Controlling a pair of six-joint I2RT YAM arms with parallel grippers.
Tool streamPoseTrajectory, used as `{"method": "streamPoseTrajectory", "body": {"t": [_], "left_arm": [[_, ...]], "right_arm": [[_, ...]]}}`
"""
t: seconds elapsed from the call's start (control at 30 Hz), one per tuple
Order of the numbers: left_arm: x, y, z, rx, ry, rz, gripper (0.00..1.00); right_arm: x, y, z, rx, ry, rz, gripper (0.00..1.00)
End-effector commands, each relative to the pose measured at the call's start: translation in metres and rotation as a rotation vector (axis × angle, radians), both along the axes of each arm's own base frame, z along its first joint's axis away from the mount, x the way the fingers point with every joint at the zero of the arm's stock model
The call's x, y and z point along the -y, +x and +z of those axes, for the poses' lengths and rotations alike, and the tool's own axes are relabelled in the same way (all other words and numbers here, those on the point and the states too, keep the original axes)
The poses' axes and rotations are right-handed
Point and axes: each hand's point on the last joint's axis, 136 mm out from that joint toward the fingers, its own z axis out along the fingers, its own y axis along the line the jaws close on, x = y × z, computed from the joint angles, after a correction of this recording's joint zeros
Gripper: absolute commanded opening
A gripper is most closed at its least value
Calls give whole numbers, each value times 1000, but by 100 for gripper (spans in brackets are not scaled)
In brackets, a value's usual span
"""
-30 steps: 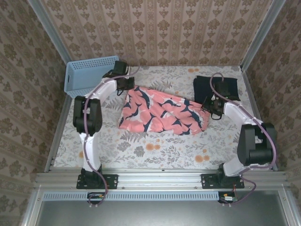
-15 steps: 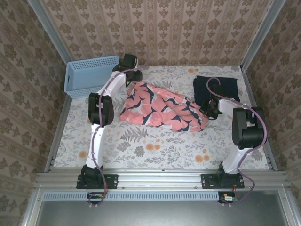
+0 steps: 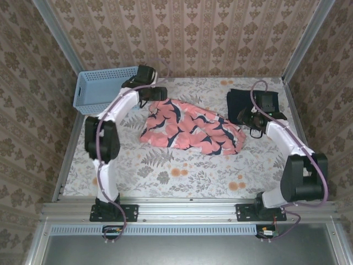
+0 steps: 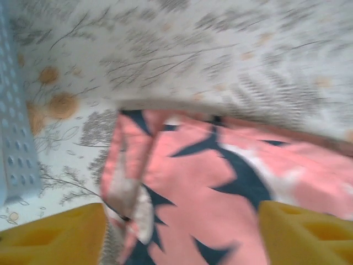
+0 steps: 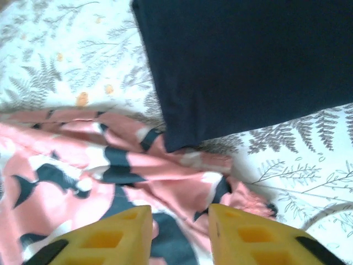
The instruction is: Fold and stack the mixed laundry pile
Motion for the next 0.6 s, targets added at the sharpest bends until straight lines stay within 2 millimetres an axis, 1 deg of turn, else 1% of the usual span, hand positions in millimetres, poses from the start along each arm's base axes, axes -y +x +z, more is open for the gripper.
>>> {"method": "streamPoseTrajectory", "body": {"t": [0.0, 0.03, 0.07, 0.1, 0.13, 0.2, 0.27, 0.33, 0.4, 0.47, 0.5, 0.57], "left_arm": [[44, -29, 23, 48, -239, -98, 39], [51, -39, 14, 24, -269, -102, 27], [54, -44, 5, 4, -288, -94, 13], [67, -55, -5, -17, -297, -112, 3], [73, -61, -17, -36, -305, -107, 0], [79, -70, -41, -82, -309, -98, 0], [77, -76, -67, -136, -287, -71, 0], [65, -82, -94, -176, -254, -27, 0], [50, -89, -118, -202, -230, 18, 0], [31, -101, -144, -251, -207, 57, 0], [25, -105, -152, -261, -197, 66, 0], [14, -114, -166, -285, -169, 70, 0]], "right_arm": [[-29, -21, -19, -78, 20, 116, 21], [-36, -22, -24, -80, 25, 137, 19], [-41, -22, -29, -87, 32, 147, 18], [-47, -21, -33, -91, 40, 159, 18], [-52, -19, -39, -101, 52, 167, 17], [-63, -16, -50, -125, 89, 177, 15], [-68, -17, -66, -171, 104, 165, 13], [-60, -20, -86, -224, 86, 114, 14], [-53, -22, -103, -252, 86, 71, 13], [-49, -24, -120, -278, 92, 52, 13], [-50, -24, -125, -290, 95, 57, 12], [-47, -21, -125, -293, 69, 57, 10]]}}
